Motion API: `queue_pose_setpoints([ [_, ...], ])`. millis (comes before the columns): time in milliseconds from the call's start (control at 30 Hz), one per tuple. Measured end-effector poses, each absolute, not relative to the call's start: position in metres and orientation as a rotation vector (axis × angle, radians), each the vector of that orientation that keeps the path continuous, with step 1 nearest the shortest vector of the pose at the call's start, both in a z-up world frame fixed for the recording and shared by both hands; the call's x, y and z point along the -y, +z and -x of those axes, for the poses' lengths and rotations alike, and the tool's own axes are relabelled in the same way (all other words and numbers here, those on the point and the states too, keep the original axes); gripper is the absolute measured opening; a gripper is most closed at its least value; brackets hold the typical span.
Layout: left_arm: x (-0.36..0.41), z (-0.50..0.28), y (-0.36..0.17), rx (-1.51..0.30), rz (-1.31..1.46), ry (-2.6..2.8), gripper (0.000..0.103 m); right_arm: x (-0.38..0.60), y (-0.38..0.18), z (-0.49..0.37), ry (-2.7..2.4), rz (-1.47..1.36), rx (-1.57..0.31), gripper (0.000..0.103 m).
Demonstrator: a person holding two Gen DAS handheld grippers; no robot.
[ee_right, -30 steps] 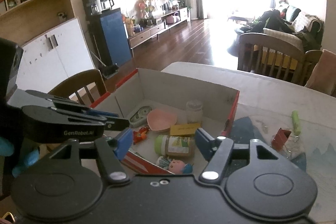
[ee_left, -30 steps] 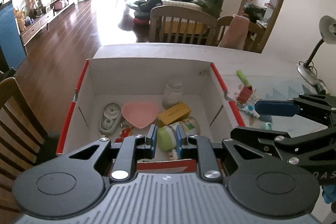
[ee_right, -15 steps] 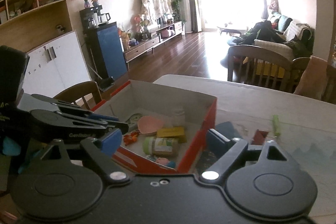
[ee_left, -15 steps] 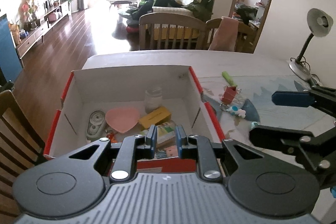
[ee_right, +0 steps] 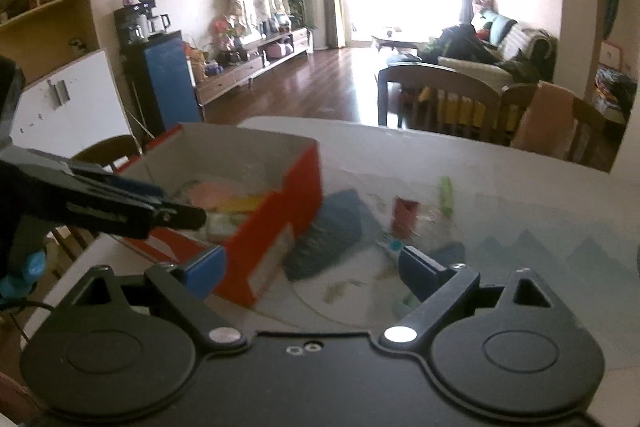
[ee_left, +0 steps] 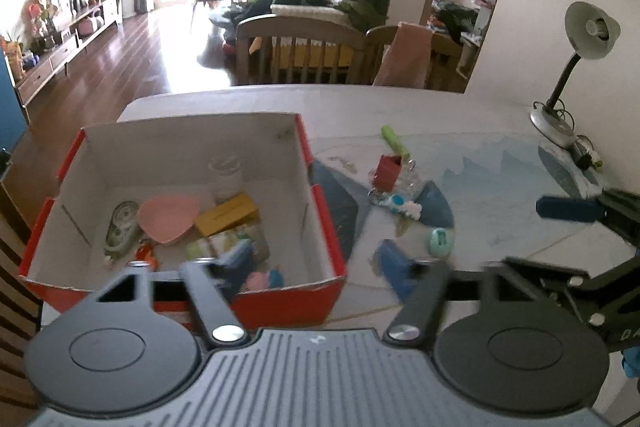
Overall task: Organize rigid objects
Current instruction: 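Withdraw both tools from the box toward the astronaut keychain and teal sharpener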
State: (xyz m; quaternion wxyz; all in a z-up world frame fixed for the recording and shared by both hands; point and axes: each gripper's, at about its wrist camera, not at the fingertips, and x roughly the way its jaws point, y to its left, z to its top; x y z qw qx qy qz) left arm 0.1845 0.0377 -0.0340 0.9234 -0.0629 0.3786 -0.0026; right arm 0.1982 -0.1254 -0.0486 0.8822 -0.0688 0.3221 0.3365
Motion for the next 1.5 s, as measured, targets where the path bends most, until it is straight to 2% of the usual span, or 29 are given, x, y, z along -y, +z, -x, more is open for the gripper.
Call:
queue_pose_setpoints([
  [300, 0.013, -0.216, -0.043, -0.781, 0.125, -0.013, 0.075, 0.158, -0.078, -0.222, 0.691, 0.197, -0.708, 0.092],
  [367, 0.025, -0.225, -0.047, -0.777, 0.123, -0.015, 0.084, 0.160, -0.086, -0.227, 0.700, 0.227, -0.703, 0.092],
  [800, 0.072, -0.289, -0.101, -0.864, 0.180, 0.023, 0.085, 0.168, -0.141, -0.264, 0.837, 0.347, -0.681, 0.094],
  [867, 0.079, -0.298, -0.110, -0.872, 0.163, 0.023, 0.093, 0.167, -0.148, -0.270, 0.853, 0.361, -0.692, 0.093],
  [900, 0.082, -0.302, -0.113, -0.870, 0.156, 0.023, 0.094, 0.166, -0.152, -0.273, 0.858, 0.364, -0.700, 0.093],
  [1100, 0.091, -0.326, -0.132, -0.879, 0.155, 0.008, 0.094, 0.157, -0.171, -0.290, 0.873, 0.387, -0.711, 0.087],
  [1367, 0.094, -0.349, -0.155, -0.896, 0.168, -0.001, 0.094, 0.147, -0.186, -0.305, 0.901, 0.379, -0.731, 0.073],
  [1500, 0.093, -0.355, -0.163, -0.903, 0.171, 0.010, 0.094, 0.144, -0.189, -0.307, 0.919, 0.374, -0.728, 0.072],
])
